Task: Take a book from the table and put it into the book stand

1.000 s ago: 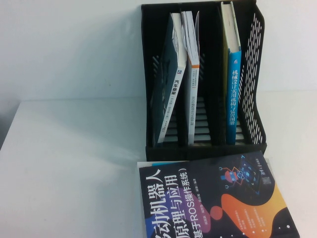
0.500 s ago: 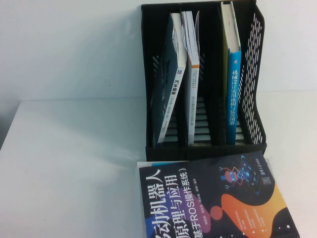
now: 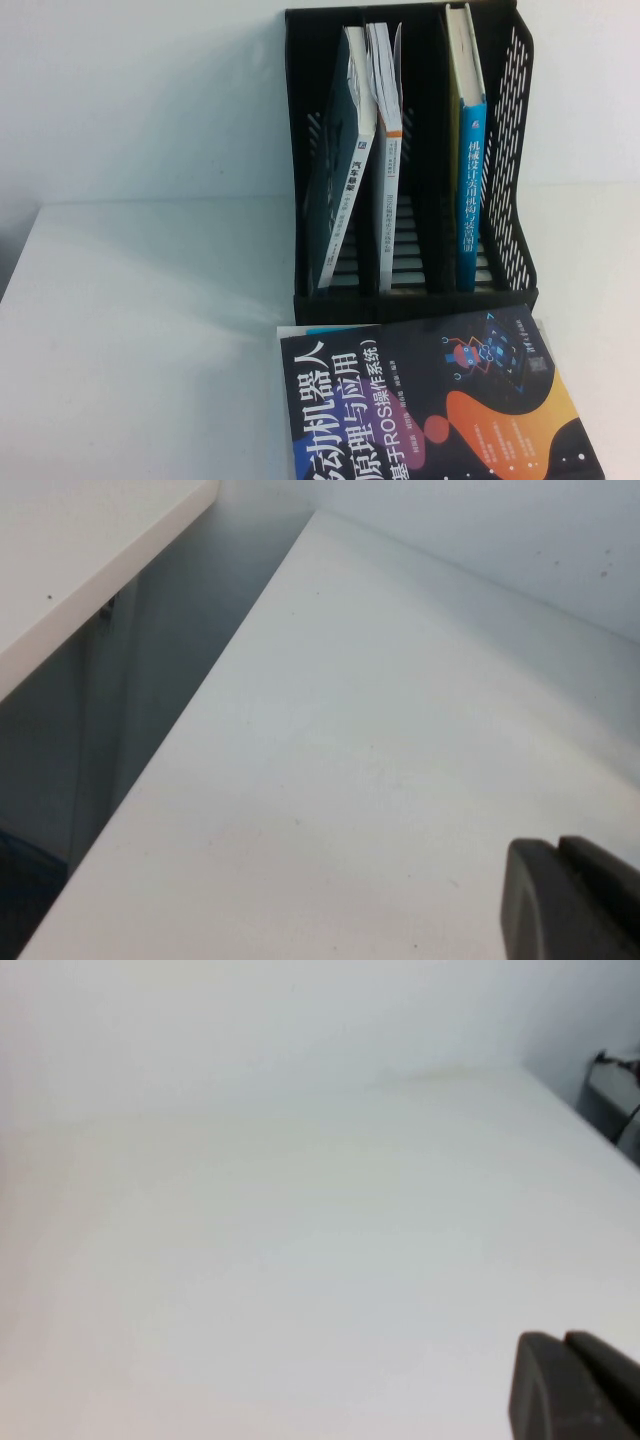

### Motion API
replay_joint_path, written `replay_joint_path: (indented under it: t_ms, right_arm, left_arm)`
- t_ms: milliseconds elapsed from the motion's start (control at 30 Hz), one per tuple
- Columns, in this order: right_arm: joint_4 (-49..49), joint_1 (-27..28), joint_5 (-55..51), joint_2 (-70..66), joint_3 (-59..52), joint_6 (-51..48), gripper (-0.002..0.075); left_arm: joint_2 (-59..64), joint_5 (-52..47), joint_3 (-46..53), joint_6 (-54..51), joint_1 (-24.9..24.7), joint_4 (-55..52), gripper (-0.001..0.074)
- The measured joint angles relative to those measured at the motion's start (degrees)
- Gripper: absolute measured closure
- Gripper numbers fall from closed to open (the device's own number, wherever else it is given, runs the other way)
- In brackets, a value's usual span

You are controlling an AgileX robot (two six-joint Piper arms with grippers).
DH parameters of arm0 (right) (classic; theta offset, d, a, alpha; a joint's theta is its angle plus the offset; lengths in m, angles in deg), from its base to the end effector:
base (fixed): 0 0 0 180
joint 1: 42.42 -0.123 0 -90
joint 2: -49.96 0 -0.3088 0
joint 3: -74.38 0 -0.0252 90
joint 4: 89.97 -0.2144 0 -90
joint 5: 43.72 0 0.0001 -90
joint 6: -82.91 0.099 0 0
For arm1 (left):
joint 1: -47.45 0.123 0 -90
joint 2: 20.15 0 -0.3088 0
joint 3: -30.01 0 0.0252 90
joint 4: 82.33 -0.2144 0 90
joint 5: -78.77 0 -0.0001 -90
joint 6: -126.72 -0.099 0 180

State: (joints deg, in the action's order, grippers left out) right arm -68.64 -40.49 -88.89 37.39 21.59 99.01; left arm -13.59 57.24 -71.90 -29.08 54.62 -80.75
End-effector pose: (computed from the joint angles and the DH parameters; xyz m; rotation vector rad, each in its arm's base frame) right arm -0.0272 -0.0247 0.2721 0.2211 1.8778 -0.2614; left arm -0.0005 -0.0011 0.1757 -0.5189 1.7857 -0.2338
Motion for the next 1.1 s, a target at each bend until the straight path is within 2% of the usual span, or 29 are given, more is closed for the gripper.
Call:
replay_joint_path:
  t_ms: [100,233,467,633,900,1100]
  right_arm:
    - [0.6,3.7,10.7,2.4,-4.0,4.8,0.0729]
    - [-0.5,4.7,22.2,5.5,-13.5,9.1,0.0729]
    - [-1.9,4.8,25.0,6.0,-26.0,10.1,0.0729]
    - [-3.5,4.8,25.0,6.0,-26.2,3.3,0.0729]
    - [-18.0,4.7,24.8,6.0,-26.1,-16.1,0.0729]
    - [-21.3,4.6,24.6,6.0,-26.1,-19.6,0.0729]
  left_arm:
    - [0.0,0.0,0.0,0.0,0.0,0.0,0.0737]
    - [0.0,0.0,0.1,0.0,0.0,0.0,0.0737]
    - [0.0,0.0,0.1,0.0,0.0,0.0,0.0737]
    - [0.0,0.0,0.1,0.0,0.0,0.0,0.0737]
    - [0.0,0.0,0.1,0.0,0.0,0.0,0.0737]
    - [0.0,0.0,0.1,0.0,0.0,0.0,0.0737]
